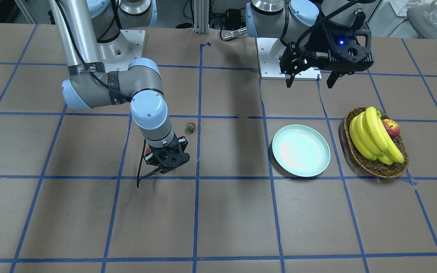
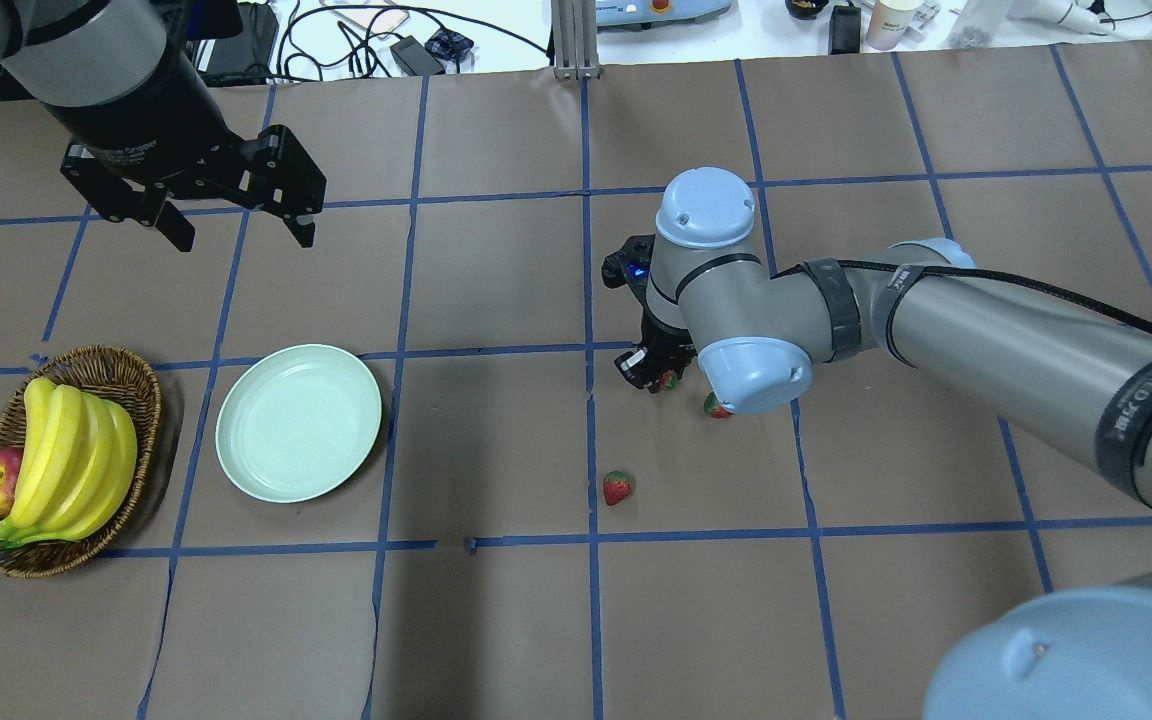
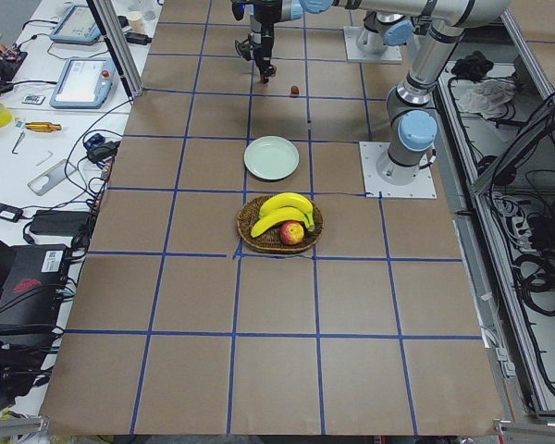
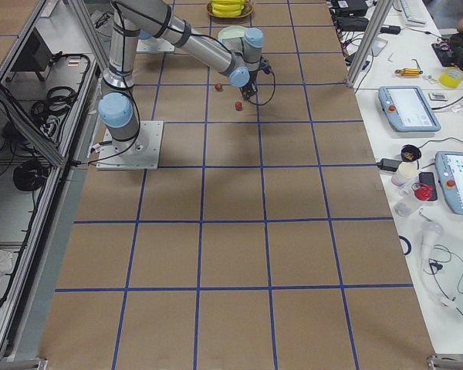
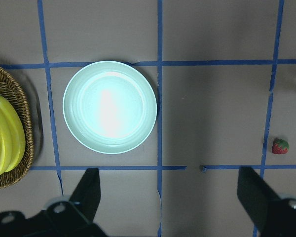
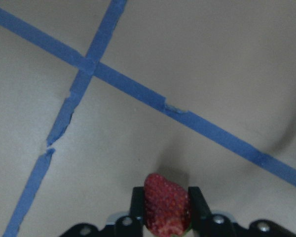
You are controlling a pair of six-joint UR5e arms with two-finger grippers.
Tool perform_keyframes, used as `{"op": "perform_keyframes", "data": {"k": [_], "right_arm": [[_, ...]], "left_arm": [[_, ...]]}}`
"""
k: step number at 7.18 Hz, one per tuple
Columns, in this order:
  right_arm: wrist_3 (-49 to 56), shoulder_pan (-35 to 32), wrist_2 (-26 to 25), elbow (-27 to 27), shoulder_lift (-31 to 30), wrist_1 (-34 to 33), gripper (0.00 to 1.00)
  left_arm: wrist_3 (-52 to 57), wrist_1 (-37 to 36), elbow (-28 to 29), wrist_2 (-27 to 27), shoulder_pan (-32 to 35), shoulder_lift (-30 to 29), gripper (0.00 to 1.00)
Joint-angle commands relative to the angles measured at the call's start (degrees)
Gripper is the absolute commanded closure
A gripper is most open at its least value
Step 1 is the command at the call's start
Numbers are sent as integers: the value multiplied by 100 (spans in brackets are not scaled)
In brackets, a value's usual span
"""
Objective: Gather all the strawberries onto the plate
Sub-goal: 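Carry the strawberry with the right gripper toward the plate and release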
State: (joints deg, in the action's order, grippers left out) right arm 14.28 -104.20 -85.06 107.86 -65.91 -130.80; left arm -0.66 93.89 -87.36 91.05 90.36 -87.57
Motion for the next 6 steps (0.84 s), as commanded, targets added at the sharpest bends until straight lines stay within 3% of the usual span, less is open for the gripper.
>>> {"op": "perform_keyframes", "data": {"k": [1, 3, 6], "right_arm": [[-371, -100, 542, -517, -35, 569, 100], [-1457, -660, 910, -871, 34, 591, 100], [-1744, -979, 1062, -872, 420, 521, 100]], "left_arm": [[4, -2, 0, -8, 8, 3, 0], [-5, 7, 0, -8, 8, 3, 0], [4, 7, 0, 1, -1, 12, 0]]}}
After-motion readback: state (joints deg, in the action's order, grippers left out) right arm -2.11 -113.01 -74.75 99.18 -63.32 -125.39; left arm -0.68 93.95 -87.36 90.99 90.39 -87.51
